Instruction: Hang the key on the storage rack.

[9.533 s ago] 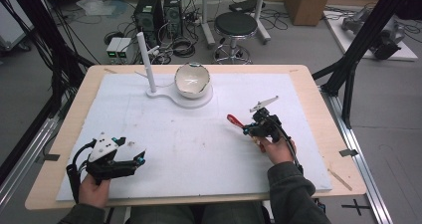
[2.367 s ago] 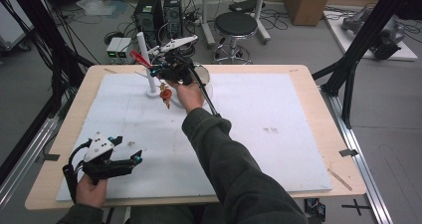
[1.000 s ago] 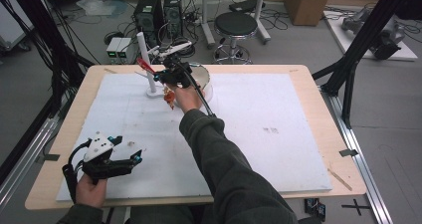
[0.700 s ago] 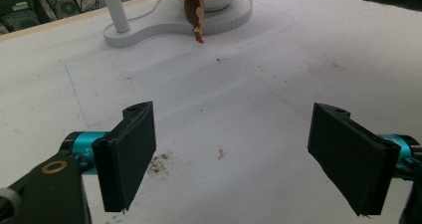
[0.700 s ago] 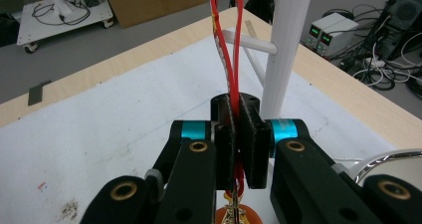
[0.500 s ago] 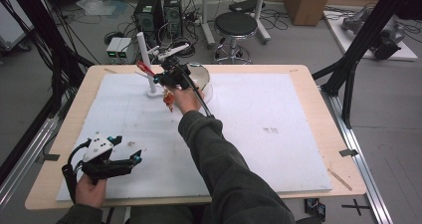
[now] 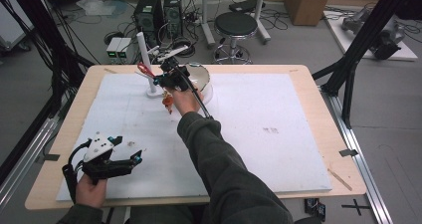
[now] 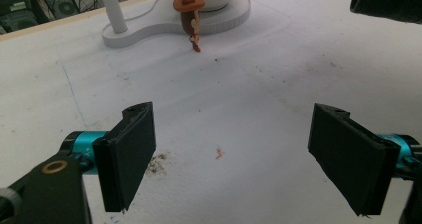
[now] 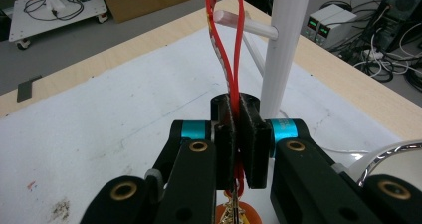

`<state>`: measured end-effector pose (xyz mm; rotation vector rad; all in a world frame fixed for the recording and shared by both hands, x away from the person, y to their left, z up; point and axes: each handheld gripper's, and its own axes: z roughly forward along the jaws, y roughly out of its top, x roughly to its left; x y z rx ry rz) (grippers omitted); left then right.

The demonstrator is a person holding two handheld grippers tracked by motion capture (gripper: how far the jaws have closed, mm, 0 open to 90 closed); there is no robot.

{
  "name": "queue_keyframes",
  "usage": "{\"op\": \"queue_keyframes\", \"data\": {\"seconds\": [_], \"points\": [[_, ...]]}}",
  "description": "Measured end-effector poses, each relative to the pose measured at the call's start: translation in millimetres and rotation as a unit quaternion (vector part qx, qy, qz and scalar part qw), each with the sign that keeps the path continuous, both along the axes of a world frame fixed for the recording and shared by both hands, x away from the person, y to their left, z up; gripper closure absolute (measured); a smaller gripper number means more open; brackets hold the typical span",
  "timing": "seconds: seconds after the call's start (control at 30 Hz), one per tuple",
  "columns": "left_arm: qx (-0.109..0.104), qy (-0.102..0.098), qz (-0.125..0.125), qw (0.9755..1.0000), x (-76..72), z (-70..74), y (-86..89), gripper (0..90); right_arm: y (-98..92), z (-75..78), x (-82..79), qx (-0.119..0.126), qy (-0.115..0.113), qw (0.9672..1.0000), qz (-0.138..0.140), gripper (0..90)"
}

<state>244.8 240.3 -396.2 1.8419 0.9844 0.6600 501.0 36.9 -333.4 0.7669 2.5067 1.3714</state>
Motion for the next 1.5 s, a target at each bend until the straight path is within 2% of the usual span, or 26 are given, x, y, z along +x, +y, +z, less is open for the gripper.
{"op": "queue_keyframes", "data": {"seconds": [0.47, 0.57, 0.8, 0.87, 1.0, 1.3, 1.43, 1.5], "points": [[0.000, 0.001, 0.000, 1.0000, -0.3, 0.2, -0.2, 19.5, 3.9, -5.5, 1.0, -0.015, 0.003, 0.9999, -0.005, 85.7], [0.000, 0.000, -0.001, 1.0000, -0.3, 0.3, -0.2, 19.5, 3.9, -8.6, 2.7, -0.027, 0.010, 0.9996, -0.006, 85.6], [-0.001, 0.000, 0.000, 1.0000, -0.1, 0.1, -0.2, 19.6, 4.3, -13.6, 5.5, -0.031, 0.022, 0.9992, -0.012, 84.9], [0.000, 0.000, 0.000, 1.0000, -0.1, 0.2, -0.1, 19.6, 3.4, -15.3, 6.9, -0.024, 0.037, 0.9989, -0.014, 80.1], [0.001, 0.000, -0.001, 1.0000, 0.1, 0.2, -0.3, 19.6, 1.0, -16.2, 8.6, -0.021, 0.047, 0.9986, -0.012, 77.5], [-0.002, -0.001, 0.001, 1.0000, 0.2, -0.1, -0.3, 19.5, -7.1, -6.4, 4.7, 0.004, 0.042, 0.9990, 0.012, 73.9], [0.001, 0.000, -0.001, 1.0000, 0.8, 0.0, -0.5, 19.6, -15.7, -2.2, 3.1, 0.020, 0.050, 0.9981, 0.030, 67.3], [-0.001, 0.000, 0.001, 1.0000, 1.0, 0.0, -0.8, 19.5, -19.5, -0.2, 1.8, 0.019, 0.051, 0.9978, 0.037, 65.5]]}}
